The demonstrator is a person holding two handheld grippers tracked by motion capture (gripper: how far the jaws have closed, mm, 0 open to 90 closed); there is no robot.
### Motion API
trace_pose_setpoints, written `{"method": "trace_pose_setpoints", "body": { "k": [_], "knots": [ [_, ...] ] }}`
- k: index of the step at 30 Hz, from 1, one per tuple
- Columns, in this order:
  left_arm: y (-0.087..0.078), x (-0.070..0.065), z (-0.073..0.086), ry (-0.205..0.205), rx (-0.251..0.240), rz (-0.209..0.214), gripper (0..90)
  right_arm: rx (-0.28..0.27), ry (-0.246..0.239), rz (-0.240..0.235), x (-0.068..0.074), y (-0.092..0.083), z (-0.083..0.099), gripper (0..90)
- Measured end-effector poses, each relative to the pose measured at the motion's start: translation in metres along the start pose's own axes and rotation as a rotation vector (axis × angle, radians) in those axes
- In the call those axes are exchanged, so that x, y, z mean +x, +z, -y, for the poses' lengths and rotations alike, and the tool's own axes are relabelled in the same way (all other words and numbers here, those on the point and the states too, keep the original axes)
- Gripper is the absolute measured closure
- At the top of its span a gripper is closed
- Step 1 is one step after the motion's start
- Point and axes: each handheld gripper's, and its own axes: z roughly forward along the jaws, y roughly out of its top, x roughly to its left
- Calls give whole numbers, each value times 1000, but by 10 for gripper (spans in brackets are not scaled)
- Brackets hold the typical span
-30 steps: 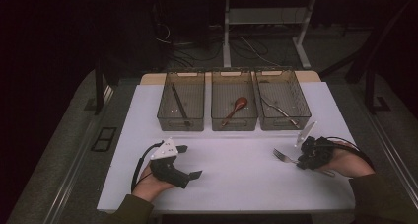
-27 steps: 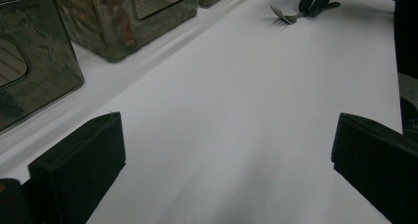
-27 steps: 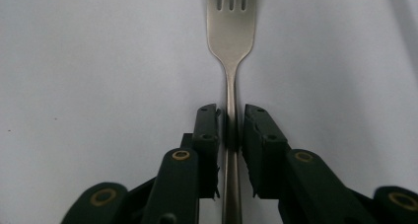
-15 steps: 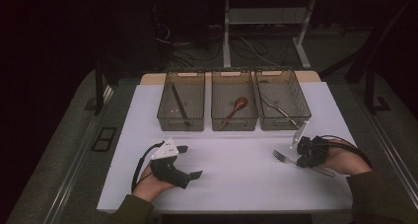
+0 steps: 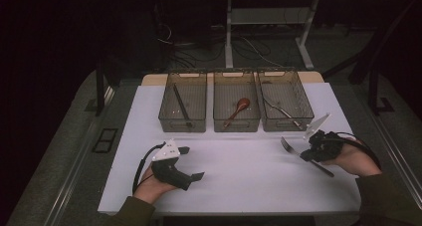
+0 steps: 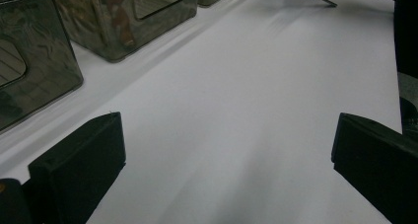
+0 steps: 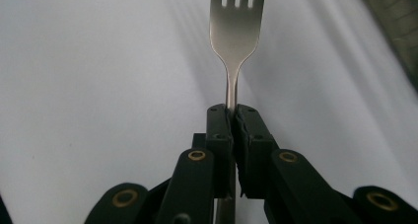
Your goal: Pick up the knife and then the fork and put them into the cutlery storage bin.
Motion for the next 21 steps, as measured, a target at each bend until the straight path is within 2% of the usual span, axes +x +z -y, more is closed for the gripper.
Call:
{"method": "trace_pose_setpoints", "body": {
  "k": [3, 8, 12, 16, 17, 21],
  "knots": [
    [0, 0, 0, 1, -1, 0, 0, -84, 85, -2, -3, -8, 4, 840],
    [0, 0, 0, 0, 1, 1, 0, -215, 187, 12, -13, -20, 15, 840],
    [0, 0, 0, -1, 1, 1, 0, -304, 232, 36, -17, -27, 22, 840],
    [1, 0, 0, 0, 0, 1, 0, -384, 254, 66, -20, -32, 26, 840],
    [1, 0, 0, -1, 1, 1, 0, -400, 261, 58, -21, -34, 27, 841],
    [1, 0, 0, 0, 1, 1, 0, -435, 269, 78, -22, -35, 29, 840]
  ]
}}
